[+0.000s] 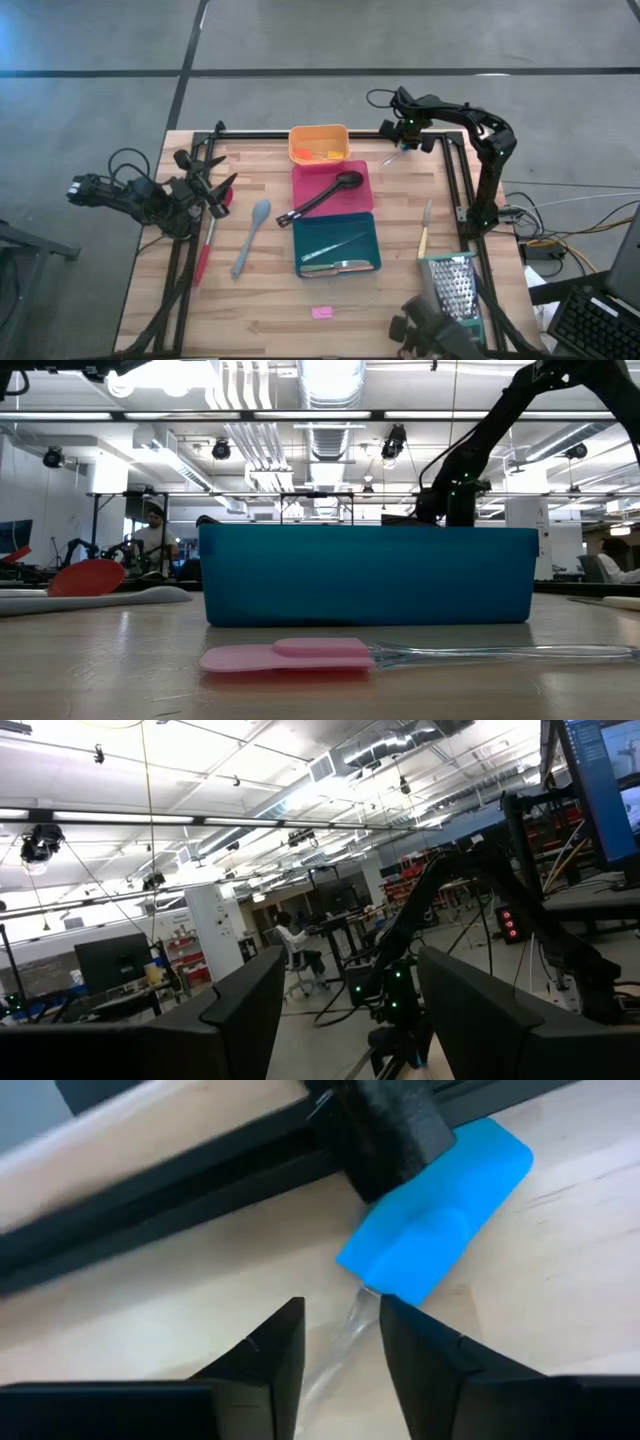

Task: Pick & Place Kitchen Items
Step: Put the blue spatula into the yellow bin

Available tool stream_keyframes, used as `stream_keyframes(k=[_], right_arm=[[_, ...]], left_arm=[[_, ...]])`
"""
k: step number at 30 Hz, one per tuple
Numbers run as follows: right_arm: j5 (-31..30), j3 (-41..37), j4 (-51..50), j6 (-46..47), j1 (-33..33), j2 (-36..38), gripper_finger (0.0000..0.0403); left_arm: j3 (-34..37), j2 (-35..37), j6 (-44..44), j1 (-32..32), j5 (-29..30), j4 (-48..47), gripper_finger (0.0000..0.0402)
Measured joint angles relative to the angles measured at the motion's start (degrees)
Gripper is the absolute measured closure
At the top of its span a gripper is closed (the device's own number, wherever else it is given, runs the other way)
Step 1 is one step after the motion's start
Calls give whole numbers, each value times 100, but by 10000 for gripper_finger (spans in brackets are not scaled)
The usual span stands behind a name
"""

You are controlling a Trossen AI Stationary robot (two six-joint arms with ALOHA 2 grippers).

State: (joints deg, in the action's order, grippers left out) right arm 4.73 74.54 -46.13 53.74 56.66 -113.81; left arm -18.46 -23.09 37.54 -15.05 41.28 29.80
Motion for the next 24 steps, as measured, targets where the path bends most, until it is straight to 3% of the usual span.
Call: stream_keyframes(k=[4,9,12,19,24], right_arm=[[150,85,-290,-457,-145,-4,302],[967,101,-652,-794,-471,-44,320],[1114,122,-614,-1110,-637,-44,328],[865,473,-853,-1414,-681,332,331],[-148,863,-1083,-1471,-553,776,314]], left_arm=[[1,2,-1,0,-2,0,168],[2,0,-2,0,-2,-4,168],[2,1,-4,4,-2,-20,168],[2,-13,-13,19,0,-37,168],[2,-13,-15,20,-2,-33,168]])
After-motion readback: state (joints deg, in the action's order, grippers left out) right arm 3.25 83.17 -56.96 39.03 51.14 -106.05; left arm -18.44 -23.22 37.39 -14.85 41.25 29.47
